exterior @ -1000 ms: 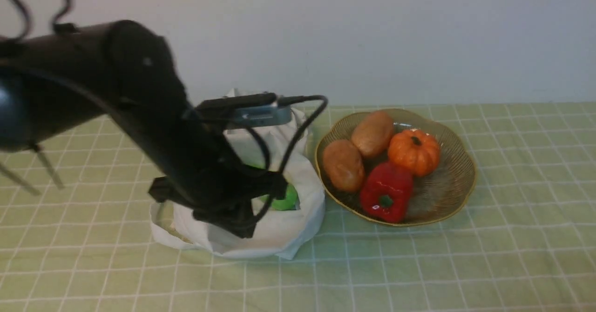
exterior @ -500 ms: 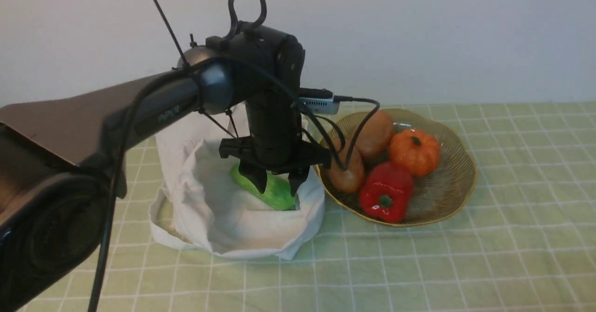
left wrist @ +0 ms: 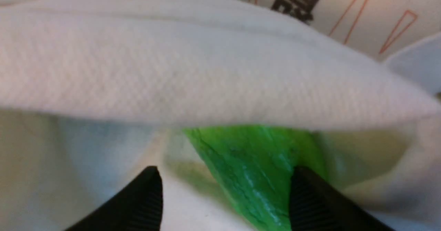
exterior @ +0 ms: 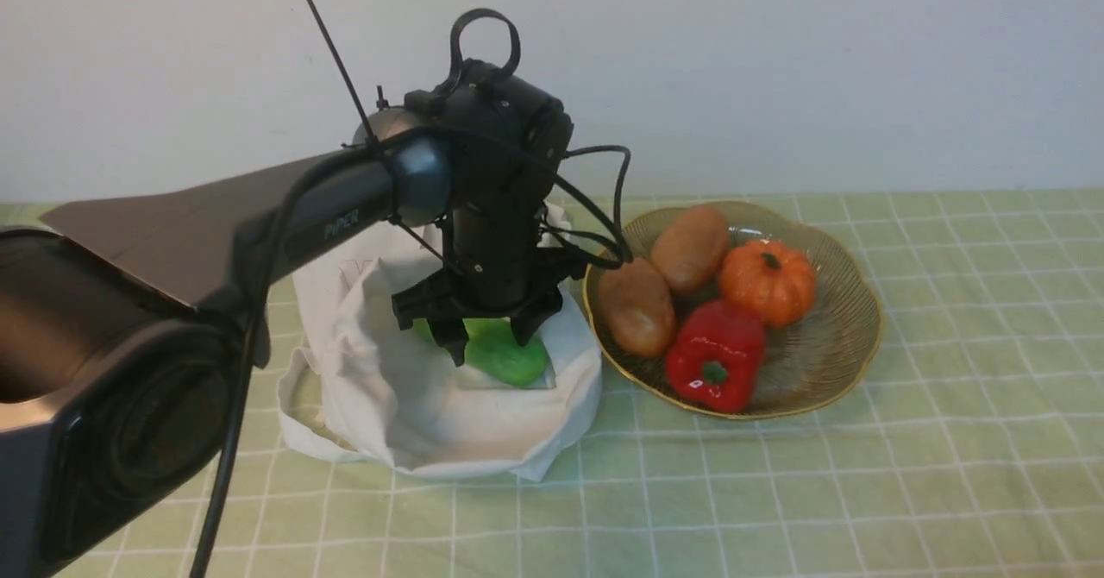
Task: Take vegetables from bag on green coffee tablecloth place on plate.
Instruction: 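Reach into the cloth bag and grasp the green cucumber with the left gripper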
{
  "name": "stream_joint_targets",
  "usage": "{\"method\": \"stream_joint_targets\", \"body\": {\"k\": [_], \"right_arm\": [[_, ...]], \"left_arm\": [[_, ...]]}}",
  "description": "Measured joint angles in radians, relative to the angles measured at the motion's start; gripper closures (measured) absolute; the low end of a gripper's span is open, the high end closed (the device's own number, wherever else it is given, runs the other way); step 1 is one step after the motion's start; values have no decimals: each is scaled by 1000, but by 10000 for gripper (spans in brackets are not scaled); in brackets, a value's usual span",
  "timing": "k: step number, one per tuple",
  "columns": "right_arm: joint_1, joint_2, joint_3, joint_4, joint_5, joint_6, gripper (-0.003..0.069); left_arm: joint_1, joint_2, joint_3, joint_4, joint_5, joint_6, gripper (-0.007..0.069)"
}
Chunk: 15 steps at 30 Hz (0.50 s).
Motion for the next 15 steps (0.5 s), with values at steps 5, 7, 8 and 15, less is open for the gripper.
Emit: {"method": "stream_joint_targets", "body": {"k": [5,7,8,15], "right_arm": [[0,0,0,0,0,0,674],[0,0,0,0,0,0,674],[0,0,0,0,0,0,674],[0,0,0,0,0,0,674]], "left_arm": [[0,7,-1,5,-36,-51,174],[0,12,-3,7,-39,-71,174],[0,13,-3,7,-42,-81,174],[0,58,-6,6,-41,-103,186]]}}
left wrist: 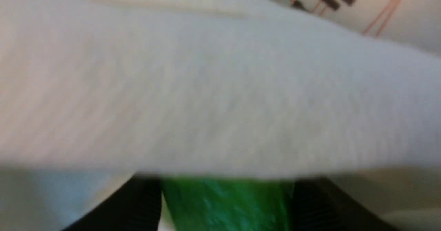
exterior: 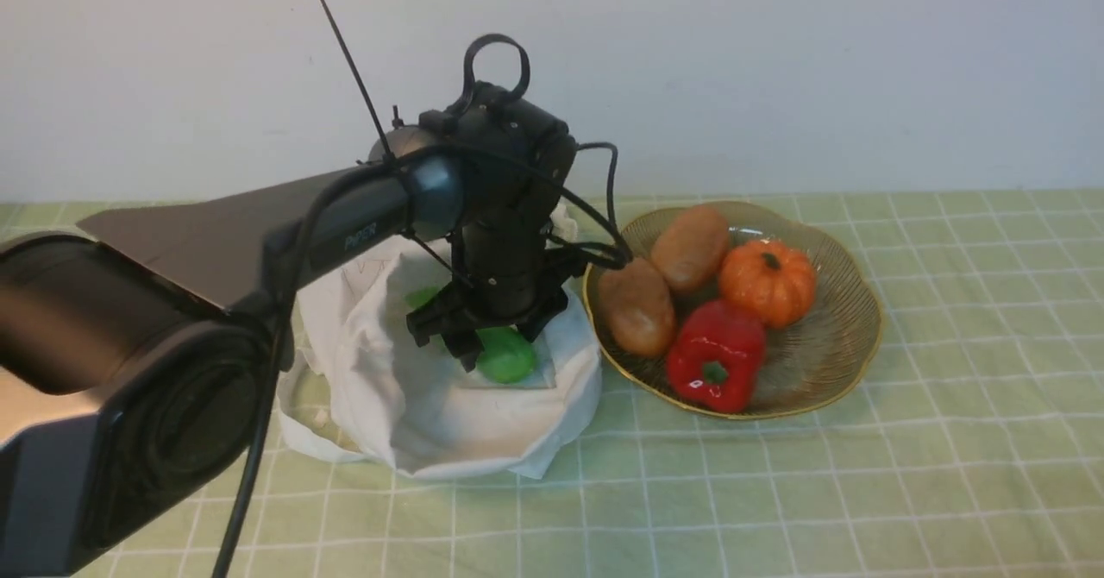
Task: Take vegetables from bag on green coffee tablecloth place on plate.
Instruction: 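Reach into the cloth bag and grasp the green cucumber with the left gripper, then place the green vegetable from the bag onto the plate with the left gripper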
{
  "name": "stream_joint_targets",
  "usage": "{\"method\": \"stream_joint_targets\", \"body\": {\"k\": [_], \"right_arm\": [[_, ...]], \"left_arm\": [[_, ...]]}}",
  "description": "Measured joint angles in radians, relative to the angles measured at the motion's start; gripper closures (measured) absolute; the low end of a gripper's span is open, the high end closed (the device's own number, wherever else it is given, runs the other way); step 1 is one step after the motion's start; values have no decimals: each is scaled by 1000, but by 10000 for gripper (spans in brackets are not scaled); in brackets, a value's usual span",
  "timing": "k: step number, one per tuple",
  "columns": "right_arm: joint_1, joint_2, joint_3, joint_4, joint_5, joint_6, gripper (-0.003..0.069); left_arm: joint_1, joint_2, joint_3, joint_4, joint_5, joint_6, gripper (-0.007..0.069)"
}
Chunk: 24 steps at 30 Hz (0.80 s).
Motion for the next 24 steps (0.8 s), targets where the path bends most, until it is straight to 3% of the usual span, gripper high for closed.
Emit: {"method": "stream_joint_targets", "body": {"k": [6,16,19,24], "right_arm": [[0,0,0,0,0,0,674],[0,0,0,0,0,0,674],[0,0,0,0,0,0,674],[0,0,0,0,0,0,674]], "left_arm": [[0,15,0,-7,6,65,241],[-5,-13,2,-25,81,459,241],[-39,-58,3,-52,89,634,241],[-104,-134,3,-104,96,785,241]]}}
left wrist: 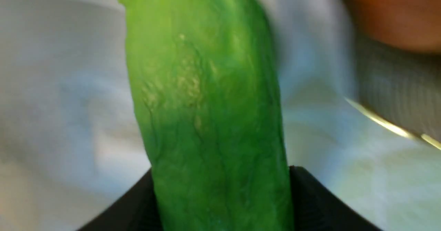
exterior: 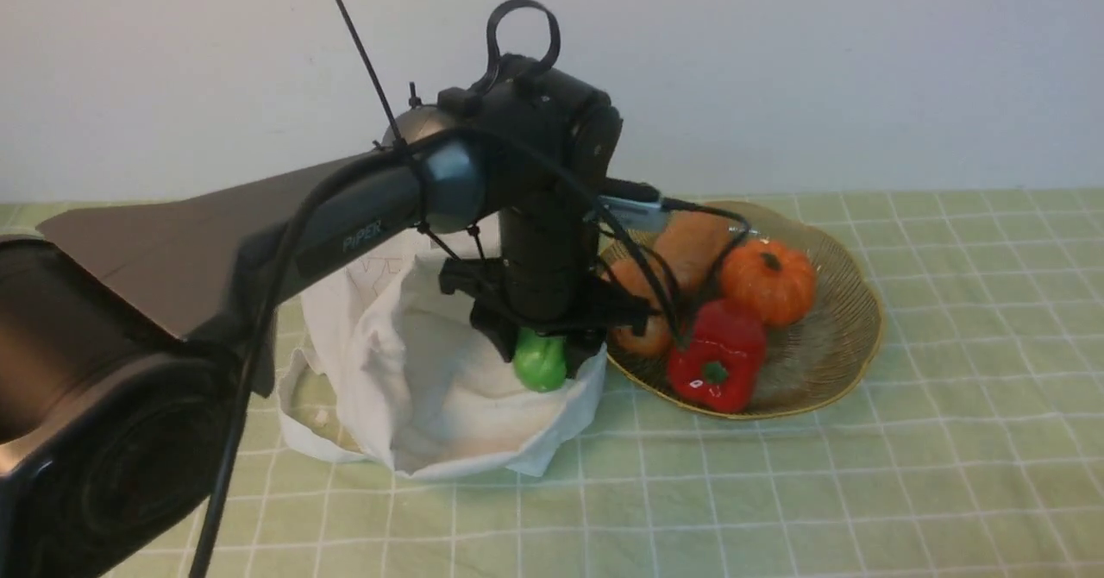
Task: Take vegetables from bag on green coffee tablecloth place on plate.
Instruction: 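Place the green vegetable from the bag onto the plate with the left gripper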
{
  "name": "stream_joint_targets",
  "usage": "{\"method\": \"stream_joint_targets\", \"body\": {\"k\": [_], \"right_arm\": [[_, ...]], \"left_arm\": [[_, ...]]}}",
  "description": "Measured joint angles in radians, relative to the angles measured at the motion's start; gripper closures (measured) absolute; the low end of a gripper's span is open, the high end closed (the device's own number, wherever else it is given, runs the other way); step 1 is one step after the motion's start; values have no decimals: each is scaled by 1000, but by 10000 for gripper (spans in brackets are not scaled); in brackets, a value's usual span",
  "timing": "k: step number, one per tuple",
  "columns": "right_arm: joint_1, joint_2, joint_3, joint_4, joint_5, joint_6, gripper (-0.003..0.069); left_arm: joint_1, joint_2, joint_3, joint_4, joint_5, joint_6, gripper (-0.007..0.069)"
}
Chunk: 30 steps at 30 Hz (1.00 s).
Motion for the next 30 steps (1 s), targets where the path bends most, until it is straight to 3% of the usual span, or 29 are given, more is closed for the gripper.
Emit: {"method": "stream_joint_targets", "body": {"k": [6,15,23,30], "right_arm": [[0,0,0,0,0,0,674],[0,0,0,0,0,0,674],[0,0,0,0,0,0,674],[0,0,0,0,0,0,674]], "left_arm": [[-94,-110,0,-57,4,107,241],[-162,-200,-42,-86,10,131,241],[-162,-131,-123,-214,-193,187,241],[-162,-24,-132,-242,-323,225,241]]}}
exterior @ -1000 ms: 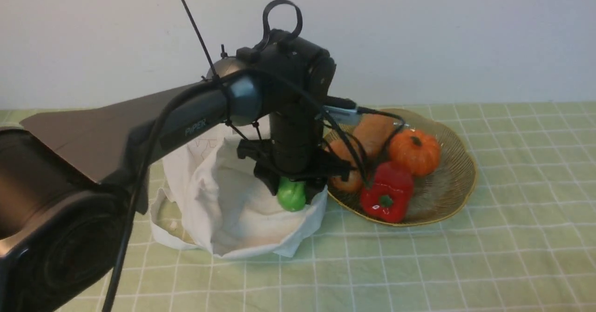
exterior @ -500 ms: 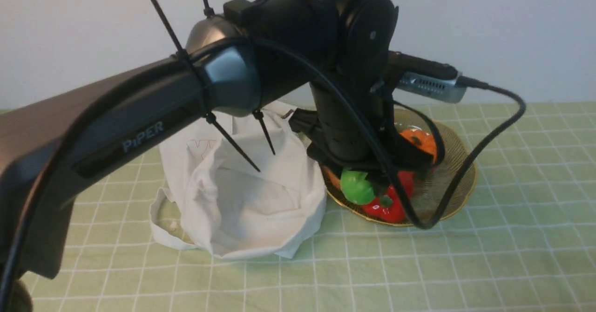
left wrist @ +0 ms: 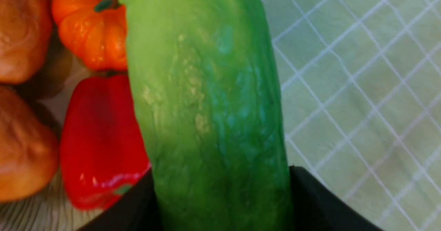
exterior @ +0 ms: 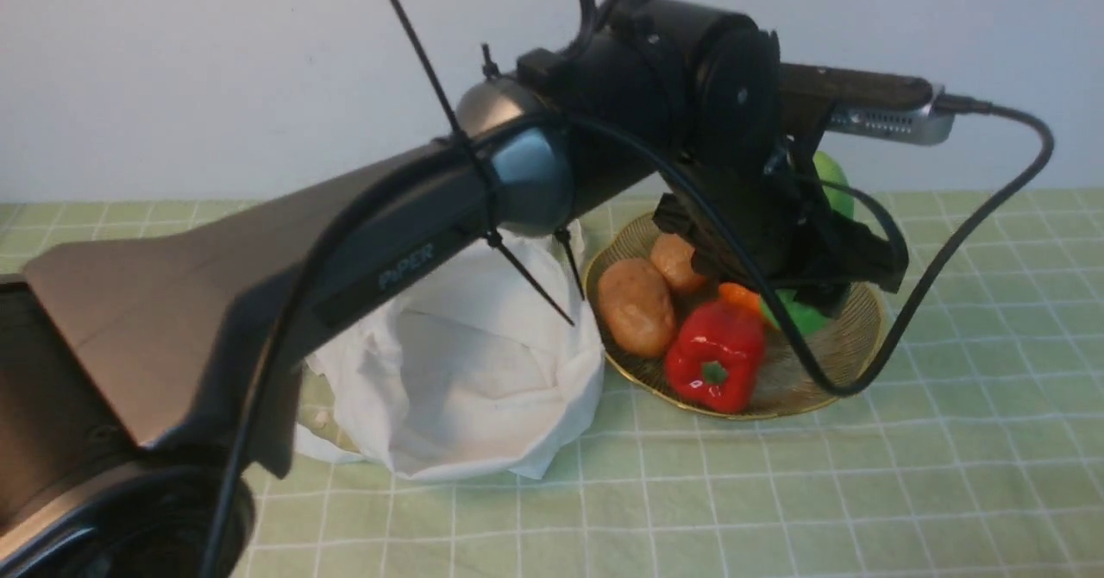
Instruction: Take vegetables from bag on green coffee tablecloth place on plate.
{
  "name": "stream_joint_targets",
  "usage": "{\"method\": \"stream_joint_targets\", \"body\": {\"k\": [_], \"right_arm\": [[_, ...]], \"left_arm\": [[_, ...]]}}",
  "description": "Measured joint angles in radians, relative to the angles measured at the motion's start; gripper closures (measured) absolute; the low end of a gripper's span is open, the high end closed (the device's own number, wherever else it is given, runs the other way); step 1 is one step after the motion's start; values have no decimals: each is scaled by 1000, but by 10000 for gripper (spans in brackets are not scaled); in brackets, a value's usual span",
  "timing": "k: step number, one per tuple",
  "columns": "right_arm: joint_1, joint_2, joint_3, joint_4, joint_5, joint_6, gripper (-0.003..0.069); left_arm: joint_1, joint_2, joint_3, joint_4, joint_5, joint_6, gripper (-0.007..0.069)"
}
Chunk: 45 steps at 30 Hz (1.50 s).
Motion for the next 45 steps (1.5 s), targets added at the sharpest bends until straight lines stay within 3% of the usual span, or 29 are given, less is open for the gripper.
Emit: {"method": "stream_joint_targets", "body": {"k": [10,19,23,26,29,30,34,37,45], "right_arm": [[0,0,0,0,0,0,674],[0,0,0,0,0,0,674],[0,0,0,0,0,0,674],[0,0,0,0,0,0,674],[0,0,0,0,0,0,674],[0,0,0,0,0,0,674],[0,0,0,0,0,0,674],[0,0,0,0,-1,0,674],[0,0,0,0,-1,0,674]], "left_arm": [[0,127,0,25,-155,-2,231],[0,145,0,24,-168,-9,12],[0,133,0,28,-155,-9,-4],[0,90,1,59,-100,-9,81],[1,7,1,122,-23,-5,236],[1,-60,1,173,48,13,356],[1,-237,-1,291,275,92,584],[1,-343,15,325,322,134,620],[3,-805,528,237,330,179,629]]}}
